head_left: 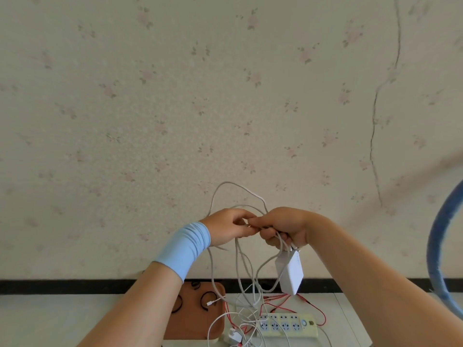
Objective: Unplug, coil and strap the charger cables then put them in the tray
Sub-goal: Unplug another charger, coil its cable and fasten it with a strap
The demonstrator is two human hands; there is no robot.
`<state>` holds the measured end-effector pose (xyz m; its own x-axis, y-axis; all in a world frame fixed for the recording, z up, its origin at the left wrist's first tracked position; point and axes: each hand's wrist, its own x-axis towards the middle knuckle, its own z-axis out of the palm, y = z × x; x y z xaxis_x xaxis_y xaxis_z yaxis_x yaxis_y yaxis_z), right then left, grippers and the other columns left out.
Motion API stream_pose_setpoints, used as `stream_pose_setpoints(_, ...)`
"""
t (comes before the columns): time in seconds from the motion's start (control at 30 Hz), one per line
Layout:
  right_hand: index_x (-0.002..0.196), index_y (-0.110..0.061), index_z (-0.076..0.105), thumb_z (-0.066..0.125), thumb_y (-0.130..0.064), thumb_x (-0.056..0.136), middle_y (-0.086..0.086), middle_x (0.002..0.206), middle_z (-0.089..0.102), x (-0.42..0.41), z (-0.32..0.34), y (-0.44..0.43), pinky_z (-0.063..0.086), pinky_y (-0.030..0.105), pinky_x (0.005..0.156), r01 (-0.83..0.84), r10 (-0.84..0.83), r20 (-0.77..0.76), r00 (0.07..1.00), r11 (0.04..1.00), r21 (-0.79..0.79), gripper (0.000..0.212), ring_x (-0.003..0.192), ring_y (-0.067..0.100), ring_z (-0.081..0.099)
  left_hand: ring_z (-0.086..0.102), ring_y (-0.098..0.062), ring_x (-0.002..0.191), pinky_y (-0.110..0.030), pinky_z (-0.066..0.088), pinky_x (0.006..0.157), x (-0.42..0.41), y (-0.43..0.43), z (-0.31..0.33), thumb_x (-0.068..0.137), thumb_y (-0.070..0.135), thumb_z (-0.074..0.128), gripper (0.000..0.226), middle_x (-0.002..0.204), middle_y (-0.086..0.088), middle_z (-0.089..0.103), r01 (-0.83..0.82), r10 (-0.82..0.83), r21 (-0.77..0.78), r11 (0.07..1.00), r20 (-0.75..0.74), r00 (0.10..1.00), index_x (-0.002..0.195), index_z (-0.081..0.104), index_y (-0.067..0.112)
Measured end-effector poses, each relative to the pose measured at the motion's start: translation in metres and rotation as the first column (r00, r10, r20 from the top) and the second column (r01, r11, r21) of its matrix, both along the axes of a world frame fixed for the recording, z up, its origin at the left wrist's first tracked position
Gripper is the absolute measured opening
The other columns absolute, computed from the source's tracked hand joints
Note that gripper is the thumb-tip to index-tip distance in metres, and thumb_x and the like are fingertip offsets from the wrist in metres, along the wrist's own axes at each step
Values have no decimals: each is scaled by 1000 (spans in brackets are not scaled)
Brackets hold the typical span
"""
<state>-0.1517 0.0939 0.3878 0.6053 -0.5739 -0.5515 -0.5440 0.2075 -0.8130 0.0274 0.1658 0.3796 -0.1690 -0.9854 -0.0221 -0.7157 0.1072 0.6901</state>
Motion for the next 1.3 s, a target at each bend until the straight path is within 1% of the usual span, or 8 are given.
stream_pose_setpoints(0.3, 83, -17, 60, 66, -42, 93, 6, 102, 75, -3, 0, 0, 22, 17, 39, -202, 202, 25, 979, 979, -20, 28, 58, 10, 44, 52, -16, 61, -40, 62, 72, 24, 6, 14, 100, 24, 49, 27, 73, -4, 46, -176, 175, 8, 984, -128, 976, 91, 73, 14)
stream_pose_setpoints(0.43, 101, -13, 63, 67, -29, 96, 4, 127, 71, -1, 4, -1, 28, 15, 41, -222, 225, 39, 974, 972, -72, 17, 68, 9, 47, 54, -15, 48, -43, 61, 69, 16, 5, 10, 104, 20, 42, 30, 66, -4, 41, -272, 282, 89, 958, -463, 840, 95, 65, 5)
stream_pose_setpoints(0.63, 104, -16, 72, 73, -24, 91, 0, 105, 76, 1, 6, 3, 28, 18, 44, -220, 216, -45, 975, 957, -187, 16, 64, 7, 48, 37, -14, 42, -28, 50, 48, 17, 0, 14, 104, 14, 36, 27, 54, 2, 34, -340, 358, 199, 919, -781, 512, 89, 57, 7)
stream_pose_setpoints(0.8, 86, -18, 76, 55, -46, 100, -4, 70, 62, 3, 6, 7, 26, 23, 48, -202, 173, -139, 975, 954, -224, 38, 53, 9, 44, 29, -11, 40, -21, 34, 41, 18, -6, 13, 104, 17, 35, 30, 51, 6, 34, -442, 425, 214, 871, -780, 459, 90, 61, 9)
stream_pose_setpoints(0.97, 67, -18, 54, 51, -53, 101, 0, 55, 58, -5, 7, 6, 27, 21, 40, -113, 85, -110, 990, 954, -277, 48, 44, 11, 46, 28, -14, 45, -18, 24, 41, 30, -9, 9, 103, 19, 36, 31, 61, 0, 40, -466, 453, 93, 880, -460, 763, 90, 64, 10)
stream_pose_setpoints(1.1, 62, -23, 43, 58, -59, 95, -5, 49, 30, -14, 6, -4, 17, 21, 39, 15, -33, -100, 994, 984, -175, 51, 39, 11, 25, 59, -17, 58, -27, 52, 55, 40, -1, -2, 101, 17, 44, 24, 81, -4, 65, -296, 319, 291, 910, -35, 947, 98, 67, 10)
stream_pose_setpoints(1.23, 57, -27, 27, 53, -54, 96, -6, 57, 21, -13, 2, -6, 8, 26, 49, -32, 9, -198, 980, 994, -108, 54, 48, 12, 11, 54, -20, 81, -33, 45, 82, 27, 12, 2, 95, 44, 56, 40, 95, -4, 62, -123, -116, 389, 913, 537, 836, 113, 64, 9)
stream_pose_setpoints(1.3, 59, -28, 25, 51, -46, 90, -6, 59, 19, -10, 2, -6, 9, 28, 51, -35, 12, -224, 975, 994, -102, 44, 53, 15, 9, 56, -18, 81, -37, 45, 89, 20, 15, 9, 90, 58, 55, 46, 91, -1, 59, -78, -147, 401, 913, 500, 853, 102, 61, 14)
